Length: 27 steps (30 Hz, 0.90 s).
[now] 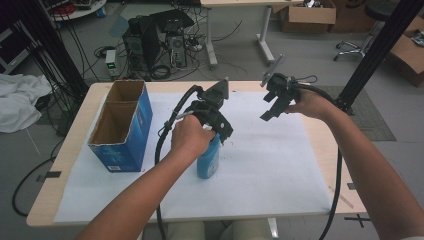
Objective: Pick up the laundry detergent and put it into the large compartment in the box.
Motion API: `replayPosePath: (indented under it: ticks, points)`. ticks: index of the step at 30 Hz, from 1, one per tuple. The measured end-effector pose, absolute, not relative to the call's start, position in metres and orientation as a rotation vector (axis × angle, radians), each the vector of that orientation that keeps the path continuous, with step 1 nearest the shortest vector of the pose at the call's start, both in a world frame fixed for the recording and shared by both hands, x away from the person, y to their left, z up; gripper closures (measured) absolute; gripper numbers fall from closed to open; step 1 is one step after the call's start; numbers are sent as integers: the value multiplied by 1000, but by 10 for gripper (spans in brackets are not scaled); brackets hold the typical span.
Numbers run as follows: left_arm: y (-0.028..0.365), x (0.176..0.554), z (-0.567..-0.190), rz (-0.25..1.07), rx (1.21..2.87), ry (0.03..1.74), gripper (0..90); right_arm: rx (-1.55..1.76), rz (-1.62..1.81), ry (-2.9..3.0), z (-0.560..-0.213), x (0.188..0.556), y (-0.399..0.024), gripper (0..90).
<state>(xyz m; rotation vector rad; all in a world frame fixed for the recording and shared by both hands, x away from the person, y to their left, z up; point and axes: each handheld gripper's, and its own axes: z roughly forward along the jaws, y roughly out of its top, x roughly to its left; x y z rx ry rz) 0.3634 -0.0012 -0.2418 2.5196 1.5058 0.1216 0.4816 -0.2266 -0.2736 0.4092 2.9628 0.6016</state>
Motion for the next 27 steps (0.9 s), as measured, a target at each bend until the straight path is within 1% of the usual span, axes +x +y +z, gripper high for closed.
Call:
replayPosePath:
  ticks: [27]
  points:
    - [-4,360,-270,103,2514,1558,185,392,610,2962,-276,479,-224,175]
